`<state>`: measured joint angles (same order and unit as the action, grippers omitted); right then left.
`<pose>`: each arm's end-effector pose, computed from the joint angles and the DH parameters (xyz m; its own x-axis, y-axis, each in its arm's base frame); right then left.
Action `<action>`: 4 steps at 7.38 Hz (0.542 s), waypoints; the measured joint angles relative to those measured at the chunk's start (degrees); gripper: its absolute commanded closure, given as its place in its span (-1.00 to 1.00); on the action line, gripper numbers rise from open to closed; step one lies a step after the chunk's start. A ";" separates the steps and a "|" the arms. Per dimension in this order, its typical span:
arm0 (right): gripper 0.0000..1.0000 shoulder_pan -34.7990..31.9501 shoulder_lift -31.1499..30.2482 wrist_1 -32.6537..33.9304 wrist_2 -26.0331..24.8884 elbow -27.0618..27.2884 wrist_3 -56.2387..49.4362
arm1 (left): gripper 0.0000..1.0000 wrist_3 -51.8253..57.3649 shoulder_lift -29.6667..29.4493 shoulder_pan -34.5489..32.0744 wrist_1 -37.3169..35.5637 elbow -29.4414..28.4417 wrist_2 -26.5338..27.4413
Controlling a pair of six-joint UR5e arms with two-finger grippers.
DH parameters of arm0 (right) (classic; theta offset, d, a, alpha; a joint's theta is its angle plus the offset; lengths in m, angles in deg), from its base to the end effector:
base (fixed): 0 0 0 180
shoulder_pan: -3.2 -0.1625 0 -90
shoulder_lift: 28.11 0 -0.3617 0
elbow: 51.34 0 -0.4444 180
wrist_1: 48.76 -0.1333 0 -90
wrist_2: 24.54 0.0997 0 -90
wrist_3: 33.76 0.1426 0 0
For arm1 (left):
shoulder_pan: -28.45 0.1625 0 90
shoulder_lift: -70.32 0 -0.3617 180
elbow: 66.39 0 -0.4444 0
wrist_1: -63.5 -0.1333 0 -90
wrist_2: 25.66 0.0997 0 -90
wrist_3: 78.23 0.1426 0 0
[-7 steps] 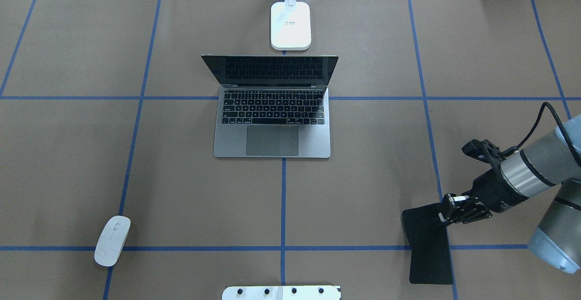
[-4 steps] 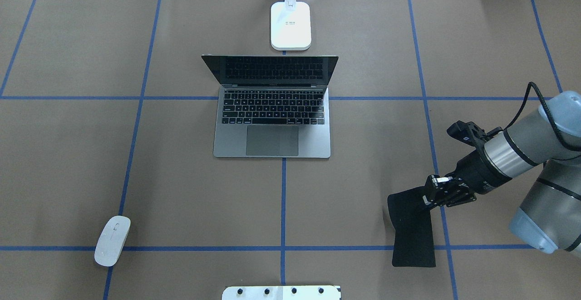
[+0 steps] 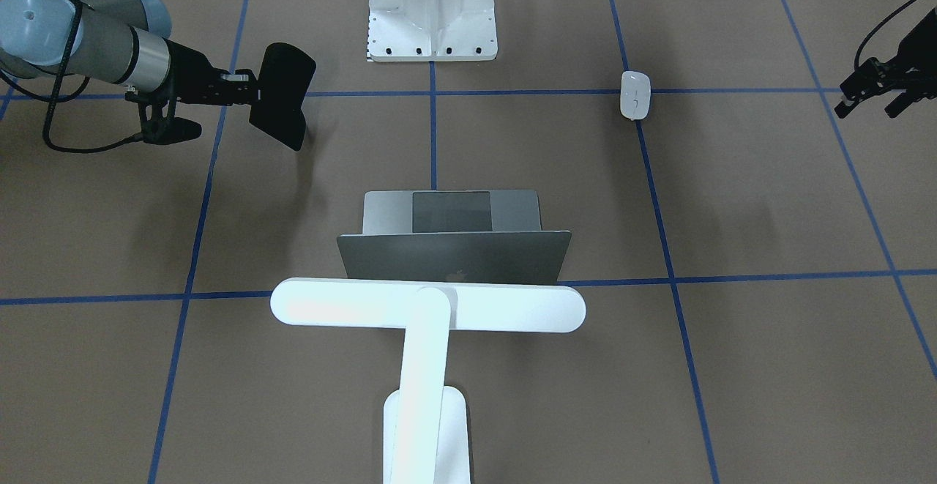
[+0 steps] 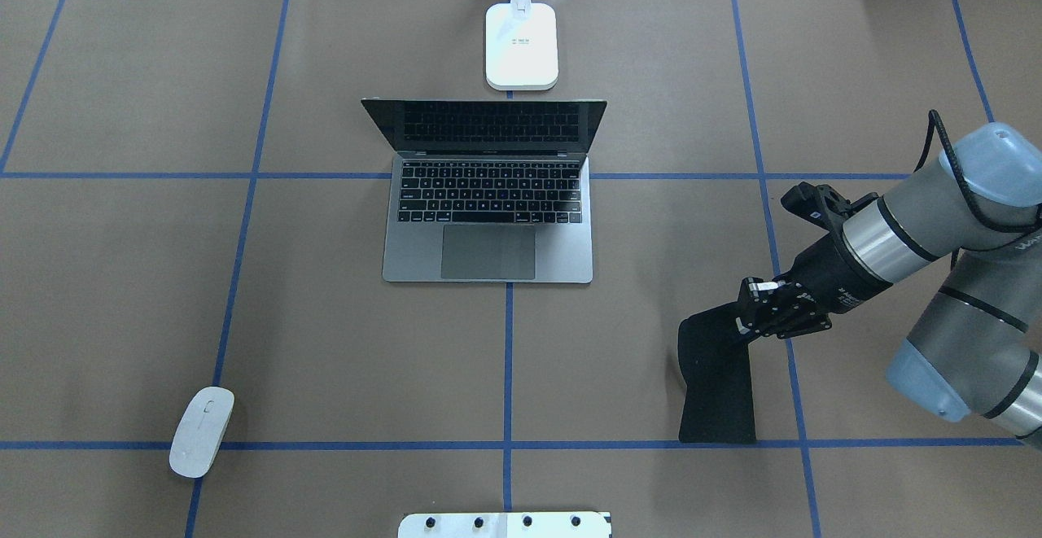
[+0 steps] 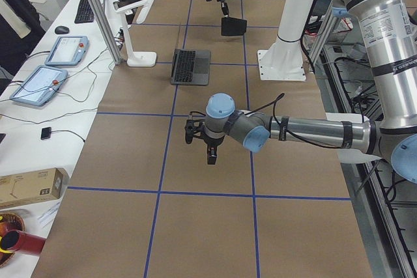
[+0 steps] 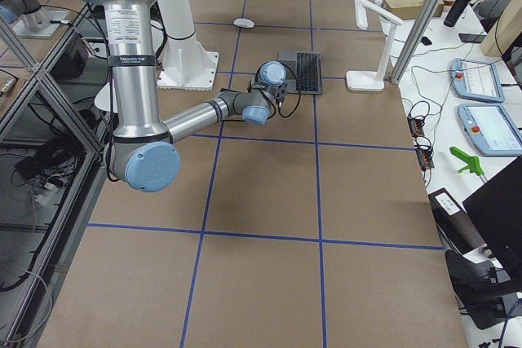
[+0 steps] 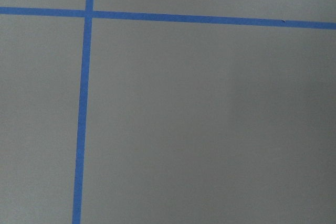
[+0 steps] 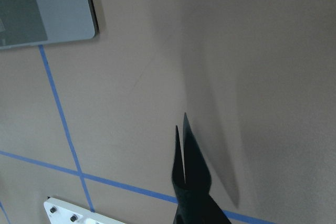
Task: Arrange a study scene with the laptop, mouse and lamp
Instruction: 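Lift the mouse pad edge and drag it toward the laptop, right gripper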
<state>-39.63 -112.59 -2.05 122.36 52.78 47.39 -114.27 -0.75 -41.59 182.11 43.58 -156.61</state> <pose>-0.4072 -0.3963 0.3198 0.3027 0.1661 0.9385 0.2251 0.9444 -0.2397 0.1219 -0.4525 0.5409 0.6591 -0.0257 -0.7516 0.1127 0.9915 0.0649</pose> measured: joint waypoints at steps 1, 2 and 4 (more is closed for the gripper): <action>0.83 -0.71 0.25 0.63 -0.04 -0.01 -0.02 | -1.00 0.02 0.17 0.00 0.10 0.08 0.00; 0.84 -1.42 0.33 1.54 -0.25 -0.08 -0.17 | -1.00 0.06 0.33 -0.04 0.14 0.19 0.00; 0.84 -2.09 0.36 4.75 -1.41 -0.14 -0.63 | -1.00 0.08 0.46 -0.29 0.17 0.33 -0.06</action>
<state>-41.72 -112.23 2.70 120.95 52.64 46.76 -114.18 -0.29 -41.88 182.28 43.92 -156.67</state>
